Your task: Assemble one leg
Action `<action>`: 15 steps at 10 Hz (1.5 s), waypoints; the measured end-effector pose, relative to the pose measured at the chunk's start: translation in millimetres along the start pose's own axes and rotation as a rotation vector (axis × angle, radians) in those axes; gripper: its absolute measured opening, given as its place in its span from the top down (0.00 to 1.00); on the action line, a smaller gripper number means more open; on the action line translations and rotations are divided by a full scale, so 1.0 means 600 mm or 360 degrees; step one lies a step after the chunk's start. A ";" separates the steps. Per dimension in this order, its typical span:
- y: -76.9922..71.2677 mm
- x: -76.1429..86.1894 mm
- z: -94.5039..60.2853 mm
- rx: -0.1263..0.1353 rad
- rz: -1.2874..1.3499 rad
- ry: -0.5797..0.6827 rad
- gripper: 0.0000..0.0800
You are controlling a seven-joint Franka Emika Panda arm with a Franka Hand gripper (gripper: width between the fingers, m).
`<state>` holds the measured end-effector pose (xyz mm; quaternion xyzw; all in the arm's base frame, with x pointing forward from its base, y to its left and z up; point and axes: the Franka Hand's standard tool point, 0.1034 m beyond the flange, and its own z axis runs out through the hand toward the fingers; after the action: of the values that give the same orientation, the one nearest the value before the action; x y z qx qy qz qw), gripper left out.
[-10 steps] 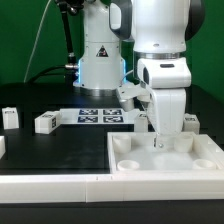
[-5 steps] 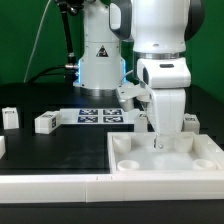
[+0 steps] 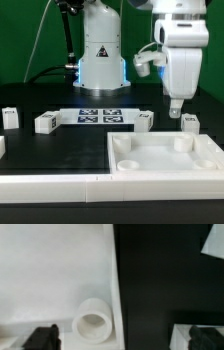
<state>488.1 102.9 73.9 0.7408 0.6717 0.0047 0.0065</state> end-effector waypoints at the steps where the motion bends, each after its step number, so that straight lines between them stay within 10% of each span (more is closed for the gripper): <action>1: -0.001 -0.002 0.005 0.0007 0.0046 -0.0001 0.19; 8: -0.027 0.022 0.017 -0.0010 0.1058 0.0048 0.19; 15: -0.048 0.065 0.036 0.0084 0.2218 0.0134 0.19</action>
Offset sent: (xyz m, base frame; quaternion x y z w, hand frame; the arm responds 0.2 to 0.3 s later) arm 0.0000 0.0000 0.0000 0.0000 0.0000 0.1593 0.9872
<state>463.8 144.6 51.8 0.9981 0.0395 0.0202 -0.0422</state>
